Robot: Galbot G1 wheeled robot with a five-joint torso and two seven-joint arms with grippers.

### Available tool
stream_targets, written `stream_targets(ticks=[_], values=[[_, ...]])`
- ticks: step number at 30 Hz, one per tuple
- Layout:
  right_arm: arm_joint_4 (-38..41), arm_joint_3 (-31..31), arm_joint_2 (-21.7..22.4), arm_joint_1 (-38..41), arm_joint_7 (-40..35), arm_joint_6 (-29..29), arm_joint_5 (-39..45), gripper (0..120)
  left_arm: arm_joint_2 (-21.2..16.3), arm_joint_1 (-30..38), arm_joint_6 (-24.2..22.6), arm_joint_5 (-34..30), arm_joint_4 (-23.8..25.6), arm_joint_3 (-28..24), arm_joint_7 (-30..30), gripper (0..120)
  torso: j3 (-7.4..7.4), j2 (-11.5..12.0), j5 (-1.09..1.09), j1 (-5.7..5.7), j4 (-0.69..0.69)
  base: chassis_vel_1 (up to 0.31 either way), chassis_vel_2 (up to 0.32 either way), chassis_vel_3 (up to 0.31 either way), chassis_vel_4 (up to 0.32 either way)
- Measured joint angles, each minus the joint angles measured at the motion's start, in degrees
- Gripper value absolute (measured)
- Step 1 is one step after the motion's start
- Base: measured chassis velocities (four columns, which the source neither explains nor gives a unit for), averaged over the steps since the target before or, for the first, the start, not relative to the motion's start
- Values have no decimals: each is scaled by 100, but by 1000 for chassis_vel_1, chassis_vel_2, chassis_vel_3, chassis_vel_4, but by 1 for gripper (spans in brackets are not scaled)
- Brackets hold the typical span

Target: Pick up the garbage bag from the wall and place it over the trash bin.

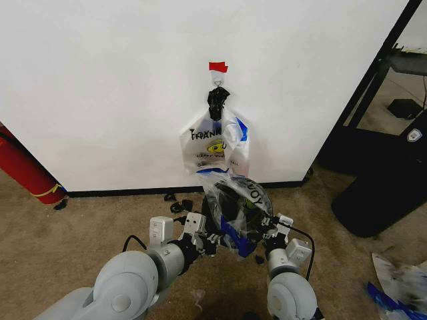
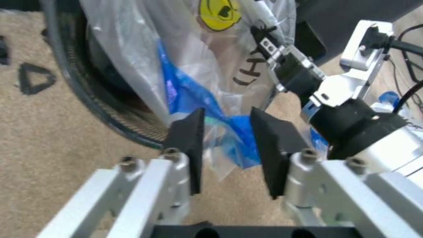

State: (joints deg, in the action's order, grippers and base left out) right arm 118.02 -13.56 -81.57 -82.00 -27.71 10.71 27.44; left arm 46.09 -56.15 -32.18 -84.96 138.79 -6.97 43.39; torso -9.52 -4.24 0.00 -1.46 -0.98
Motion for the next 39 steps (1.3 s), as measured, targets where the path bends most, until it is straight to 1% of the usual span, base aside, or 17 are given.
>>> stream_targets(ticks=[2, 3, 4, 7, 10, 11, 13, 15, 17, 19, 26, 27, 31, 32, 34, 35, 39], values=[[0, 0, 2, -18, 7, 3, -7, 0, 88, 95, 24, 95, -103, -157, -18, 43, 0, 0, 0, 0, -1, 0, 0, 0, 0], [0, 0, 2, -18, 7, 3, -7, 0, 88, 95, 24, 95, -103, -157, -18, 43, 0, 0, 0, 0, -1, 0, 0, 0, 0], [0, -1, 2, -30, 12, 3, -12, 0, 116, 143, 35, 199, -159, -264, -37, 46, 0, 0, 0, 0, -1, 0, 0, 0, 0], [0, -9, 1, -48, 20, 3, -23, 0, 173, 225, 33, 323, -253, -445, -58, 58, 0, 0, 0, 0, -1, 0, 0, 0, 0], [0, -9, -2, -50, 25, 3, -24, 0, 241, 297, -28, 509, -408, -661, -58, 73, 0, 0, 0, 0, 0, 0, 0, 0, 0], [0, -9, -2, -50, 25, 3, -24, 0, 241, 297, -28, 509, -408, -661, -58, 73, 0, 0, 0, 0, 0, 0, 0, 0, 0], [1, -7, -2, -51, 28, 3, -24, 0, 254, 324, -55, 682, -503, -796, -58, 79, 0, 0, 0, 0, 0, 0, 0, 0, 0], [3, -6, -2, -48, 29, 2, -20, 0, 255, 339, -65, 785, -566, -865, -58, 73, 0, 0, 0, 0, 0, 0, 0, 0, 0], [3, -6, -3, -47, 33, 1, -18, 0, 257, 348, -67, 842, -608, -892, -57, 63, 0, 0, 0, 0, 0, 0, 0, 0, 0], [3, -5, -3, -47, 34, 1, -18, 0, 262, 349, -67, 859, -618, -895, -56, 62, 0, 0, 0, 0, 0, 0, 0, 0, 0], [3, 7, -8, -9, 36, -1, 32, 0, 250, 279, -49, 1020, -671, -901, -46, 31, 0, 0, 0, 0, 0, 0, 0, 0, 0], [3, 7, -8, -9, 36, -1, 32, 0, 250, 279, -49, 1020, -671, -901, -46, 31, 0, 0, 0, 0, 0, 0, 0, 0, 0], [20, 4, -7, -12, 36, -1, 74, 0, 243, 236, 1, 1120, -719, -908, -37, 15, 0, 0, 0, 0, 0, 0, 0, 0, 0], [20, 4, -7, -12, 36, -1, 74, 0, 243, 236, 1, 1120, -719, -908, -37, 15, 0, 0, 0, 0, 0, 0, 0, 0, 0], [53, -2, -10, -29, 36, -1, 85, 0, 247, 229, 27, 1163, -754, -929, -36, 4, 0, 0, 0, 0, 0, 0, 0, 0, 0], [68, -6, -13, -38, 36, -1, 88, 0, 252, 229, 31, 1175, -764, -941, -36, 0, 0, 0, 0, 0, 0, 0, 0, 0, 0], [105, -15, -15, -59, 36, -1, 101, 0, 264, 225, 36, 1220, -783, -955, -36, 0, 0, 0, 0, 0, -1, 0, 0, 0, 0]])
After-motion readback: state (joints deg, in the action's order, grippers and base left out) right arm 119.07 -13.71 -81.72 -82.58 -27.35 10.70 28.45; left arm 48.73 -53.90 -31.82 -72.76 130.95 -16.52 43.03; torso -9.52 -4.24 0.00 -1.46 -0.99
